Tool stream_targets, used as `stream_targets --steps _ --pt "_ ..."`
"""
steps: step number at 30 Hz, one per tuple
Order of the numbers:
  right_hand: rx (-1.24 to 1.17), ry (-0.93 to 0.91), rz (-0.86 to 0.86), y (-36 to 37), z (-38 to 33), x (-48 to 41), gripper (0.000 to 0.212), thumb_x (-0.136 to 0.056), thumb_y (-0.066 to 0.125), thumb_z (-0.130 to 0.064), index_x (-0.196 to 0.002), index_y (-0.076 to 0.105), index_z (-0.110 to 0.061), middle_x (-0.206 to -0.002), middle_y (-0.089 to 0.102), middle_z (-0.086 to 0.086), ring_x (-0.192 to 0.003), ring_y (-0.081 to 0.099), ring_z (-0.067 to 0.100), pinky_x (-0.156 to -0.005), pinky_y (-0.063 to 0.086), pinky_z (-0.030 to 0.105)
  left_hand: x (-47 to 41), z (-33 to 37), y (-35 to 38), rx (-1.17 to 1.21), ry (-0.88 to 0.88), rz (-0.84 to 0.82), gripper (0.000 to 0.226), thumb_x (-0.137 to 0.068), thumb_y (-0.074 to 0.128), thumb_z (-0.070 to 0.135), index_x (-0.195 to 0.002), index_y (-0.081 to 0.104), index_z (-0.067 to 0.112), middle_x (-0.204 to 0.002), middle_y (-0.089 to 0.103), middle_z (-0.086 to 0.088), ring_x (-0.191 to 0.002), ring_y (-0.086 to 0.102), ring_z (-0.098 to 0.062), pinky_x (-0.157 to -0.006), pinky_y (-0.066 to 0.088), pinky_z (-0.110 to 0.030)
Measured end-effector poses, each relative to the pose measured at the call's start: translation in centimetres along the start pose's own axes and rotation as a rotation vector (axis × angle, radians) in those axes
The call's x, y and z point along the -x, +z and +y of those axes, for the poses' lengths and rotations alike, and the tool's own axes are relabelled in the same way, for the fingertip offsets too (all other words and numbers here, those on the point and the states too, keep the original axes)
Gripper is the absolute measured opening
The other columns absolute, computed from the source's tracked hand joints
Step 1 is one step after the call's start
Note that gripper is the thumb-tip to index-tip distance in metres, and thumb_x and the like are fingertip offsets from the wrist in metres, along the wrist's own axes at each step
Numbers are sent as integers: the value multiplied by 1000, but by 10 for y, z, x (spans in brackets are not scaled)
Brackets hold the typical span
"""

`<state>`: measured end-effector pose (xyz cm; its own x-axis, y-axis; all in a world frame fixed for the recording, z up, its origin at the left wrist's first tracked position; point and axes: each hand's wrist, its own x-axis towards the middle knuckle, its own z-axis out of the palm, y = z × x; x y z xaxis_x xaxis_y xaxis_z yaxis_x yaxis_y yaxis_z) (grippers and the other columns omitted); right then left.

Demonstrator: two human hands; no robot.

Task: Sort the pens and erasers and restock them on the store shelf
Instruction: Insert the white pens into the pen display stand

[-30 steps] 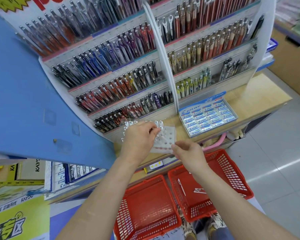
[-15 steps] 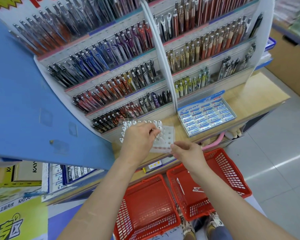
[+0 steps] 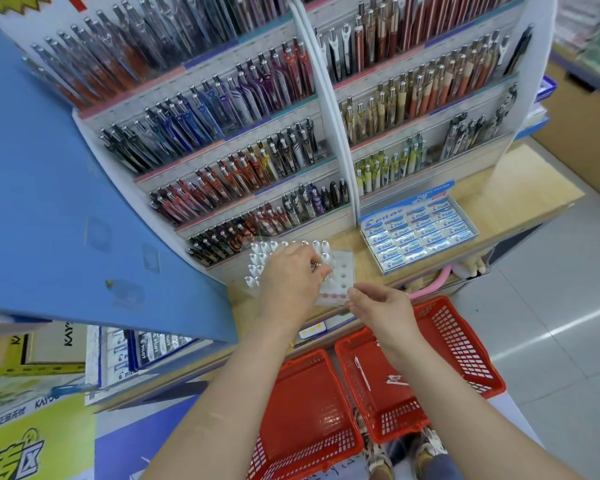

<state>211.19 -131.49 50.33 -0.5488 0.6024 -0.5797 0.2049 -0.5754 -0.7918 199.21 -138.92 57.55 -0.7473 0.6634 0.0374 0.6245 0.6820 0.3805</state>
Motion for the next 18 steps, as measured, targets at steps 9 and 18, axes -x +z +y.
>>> stream_targets --steps 9,18 --pt "221 -2 -47 -31 1 7 13 -89 65 -17 -99 70 -11 -91 69 3 -82 64 16 -79 57 35 7 -6 -8 28 41 -15 21 -87 62 39 -91 68 19 -79 53 7 -81 50 -14 -72 38 -28" --pt "515 -29 96 -142 5 31 14 -90 55 4 -97 65 -3 -79 66 15 -62 59 17 -52 48 15 54 -1 -23 251 59 273 9 -84 63 16 -85 72 16 -77 67 6 -67 58 -10 -66 46 -28"
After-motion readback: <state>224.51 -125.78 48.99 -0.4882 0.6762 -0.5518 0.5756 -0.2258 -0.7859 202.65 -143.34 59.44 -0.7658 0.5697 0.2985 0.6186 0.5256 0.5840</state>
